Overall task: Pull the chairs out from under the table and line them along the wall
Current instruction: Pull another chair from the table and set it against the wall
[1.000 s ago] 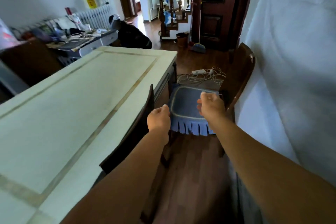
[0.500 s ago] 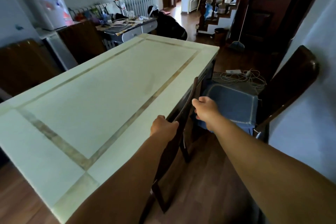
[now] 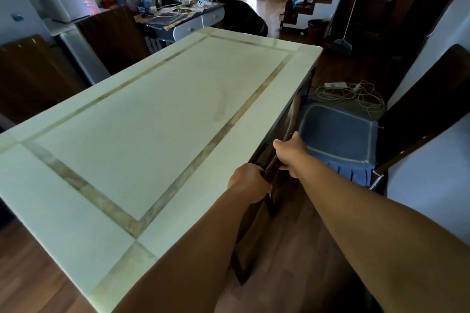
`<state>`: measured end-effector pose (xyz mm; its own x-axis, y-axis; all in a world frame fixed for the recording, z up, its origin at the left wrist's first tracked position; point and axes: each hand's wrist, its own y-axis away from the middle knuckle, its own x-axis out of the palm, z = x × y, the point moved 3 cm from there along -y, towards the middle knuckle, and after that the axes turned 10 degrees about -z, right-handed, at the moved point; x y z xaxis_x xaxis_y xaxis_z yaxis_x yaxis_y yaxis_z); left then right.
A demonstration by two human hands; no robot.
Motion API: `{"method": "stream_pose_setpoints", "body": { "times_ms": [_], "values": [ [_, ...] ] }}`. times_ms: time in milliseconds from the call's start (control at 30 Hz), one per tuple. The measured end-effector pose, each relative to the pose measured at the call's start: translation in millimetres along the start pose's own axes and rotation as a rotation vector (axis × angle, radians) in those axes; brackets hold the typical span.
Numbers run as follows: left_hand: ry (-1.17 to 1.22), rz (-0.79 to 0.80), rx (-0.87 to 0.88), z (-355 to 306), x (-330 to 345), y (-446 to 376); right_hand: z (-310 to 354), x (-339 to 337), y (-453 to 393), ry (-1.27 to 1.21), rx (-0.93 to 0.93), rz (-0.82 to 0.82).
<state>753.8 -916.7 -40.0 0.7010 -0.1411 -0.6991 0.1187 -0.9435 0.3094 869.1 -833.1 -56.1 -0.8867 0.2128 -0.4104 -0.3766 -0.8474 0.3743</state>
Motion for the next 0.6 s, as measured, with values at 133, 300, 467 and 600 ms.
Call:
{"method": "stream_pose_setpoints", "body": {
  "times_ms": [133,300,467,600],
  "values": [
    [-0.009,-0.007,0.016,2.1,1.2,-3.9,-2.9,-0.1,-7.0,0.017,0.002,-0.032],
    [-0.027,-0.034,-0.009,-0.6,4.4,-3.8,-1.2,-3.0,-11.3,0.09,-0.025,-0.048],
    [-0.101,-0.03,0.056,-7.8,8.9,3.5,-3.0,-13.6,-7.8,0.142,-0.063,-0.095],
    [-0.125,-0.001,0.087,-17.6,22.5,13.8,-8.8,-32.7,-6.6,0.146,-0.078,-0.118]
  ]
}}
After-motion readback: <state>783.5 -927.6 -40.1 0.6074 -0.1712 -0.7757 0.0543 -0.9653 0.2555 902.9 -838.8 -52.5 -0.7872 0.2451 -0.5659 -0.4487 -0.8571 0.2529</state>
